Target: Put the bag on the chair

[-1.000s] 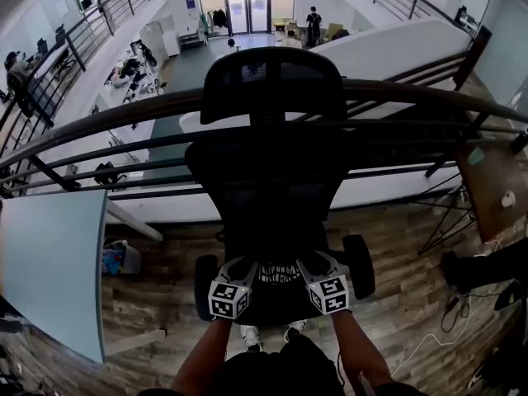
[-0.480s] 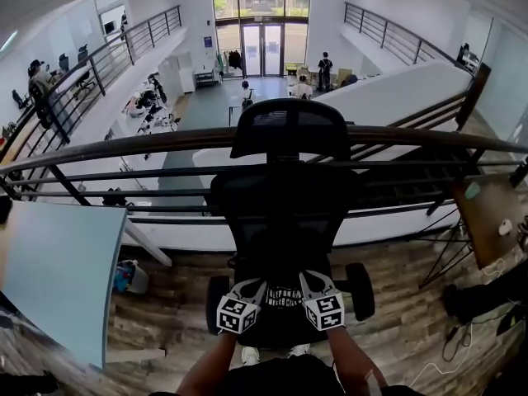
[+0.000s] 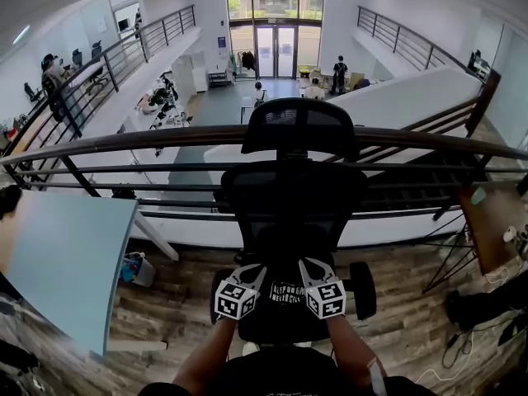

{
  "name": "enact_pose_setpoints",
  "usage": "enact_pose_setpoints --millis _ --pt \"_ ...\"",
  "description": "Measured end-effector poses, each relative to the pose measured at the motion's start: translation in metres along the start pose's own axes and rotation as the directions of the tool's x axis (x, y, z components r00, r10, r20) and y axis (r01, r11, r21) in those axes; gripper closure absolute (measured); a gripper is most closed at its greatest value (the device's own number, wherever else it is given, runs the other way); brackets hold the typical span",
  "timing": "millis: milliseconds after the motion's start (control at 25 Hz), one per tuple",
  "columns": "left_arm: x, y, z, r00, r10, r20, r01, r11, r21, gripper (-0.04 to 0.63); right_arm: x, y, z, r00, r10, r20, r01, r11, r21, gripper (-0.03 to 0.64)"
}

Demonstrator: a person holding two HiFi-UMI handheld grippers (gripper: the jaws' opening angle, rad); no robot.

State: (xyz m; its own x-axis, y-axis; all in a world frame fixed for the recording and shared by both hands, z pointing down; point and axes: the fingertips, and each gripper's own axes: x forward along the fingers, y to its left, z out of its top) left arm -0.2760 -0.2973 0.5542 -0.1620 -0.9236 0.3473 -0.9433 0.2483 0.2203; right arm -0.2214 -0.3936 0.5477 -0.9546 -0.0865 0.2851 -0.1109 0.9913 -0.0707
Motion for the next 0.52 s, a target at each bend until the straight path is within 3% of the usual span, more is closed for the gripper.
enact_pose_setpoints --millis 520 --pt "0.005 -0.003 0.001 1.0 0.016 -0.023 -0.015 1.0 0.016 0.584 0.016 -0.012 -0.01 0.999 0.052 -0.016 -0.051 0.998 0.049 0.598"
